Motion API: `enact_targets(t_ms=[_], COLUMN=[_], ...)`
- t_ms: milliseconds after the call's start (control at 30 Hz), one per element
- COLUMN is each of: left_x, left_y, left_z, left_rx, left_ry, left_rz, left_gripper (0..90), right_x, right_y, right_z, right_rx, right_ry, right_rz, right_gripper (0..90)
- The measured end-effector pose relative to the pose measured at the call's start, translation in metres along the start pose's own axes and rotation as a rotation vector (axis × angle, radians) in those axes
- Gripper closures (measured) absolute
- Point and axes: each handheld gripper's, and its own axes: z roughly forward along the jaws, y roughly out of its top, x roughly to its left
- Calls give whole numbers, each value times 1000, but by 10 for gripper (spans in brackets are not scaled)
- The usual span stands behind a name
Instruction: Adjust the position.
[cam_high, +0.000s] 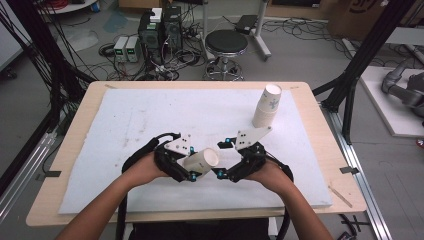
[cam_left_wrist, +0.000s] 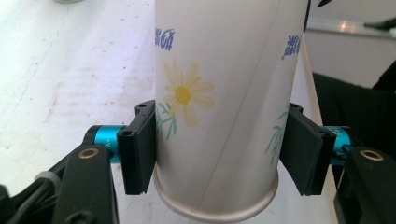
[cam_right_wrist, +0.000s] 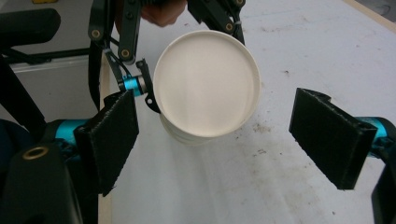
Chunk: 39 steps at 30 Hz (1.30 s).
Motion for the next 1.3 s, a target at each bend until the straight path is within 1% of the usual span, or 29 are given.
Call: enact_targets(t_ms=[67, 200, 333, 467, 733, 767, 800, 900, 967, 1067, 1133, 1233, 1300], left_x=[0, 0, -1, -2, -4, -5, -5, -6, -6, -6, -6, -6, -7], left_y=[4, 6, 7, 6, 6, 6, 6, 7, 7, 7, 7, 7, 7], left_z=[-2, -2, 0, 2, 6, 7, 7, 9, 10, 11, 12, 12, 12], left_rx=[30, 59, 93, 110, 143, 148, 153, 161, 168, 175, 180, 182, 185], left_ry=[-4, -3, -15, -18, -29, -32, -35, -41, -45, -52, -55, -60, -65], left_rz=[12, 24, 39, 49, 60, 60, 62, 63, 63, 67, 71, 74, 78], left_gripper=[351, 350, 350, 350, 349, 350, 350, 350, 350, 350, 350, 348, 344], right_x=[0, 1, 1, 3, 5, 6, 6, 8, 8, 8, 9, 9, 9], right_y=[0, 1, 1, 1, 3, 4, 5, 7, 8, 10, 12, 12, 12], right_z=[0, 0, 2, 4, 13, 13, 15, 19, 21, 25, 28, 30, 30], right_rx=[7, 26, 43, 73, 106, 112, 118, 135, 144, 158, 169, 186, 192], right_ry=[-1, -2, 6, 7, 26, 27, 30, 37, 54, 68, 74, 94, 97], right_rz=[-7, -23, -38, -59, -92, -90, -102, -119, -134, -149, -158, -173, -178], right_gripper=[161, 161, 161, 161, 164, 164, 165, 174, 241, 248, 268, 341, 371])
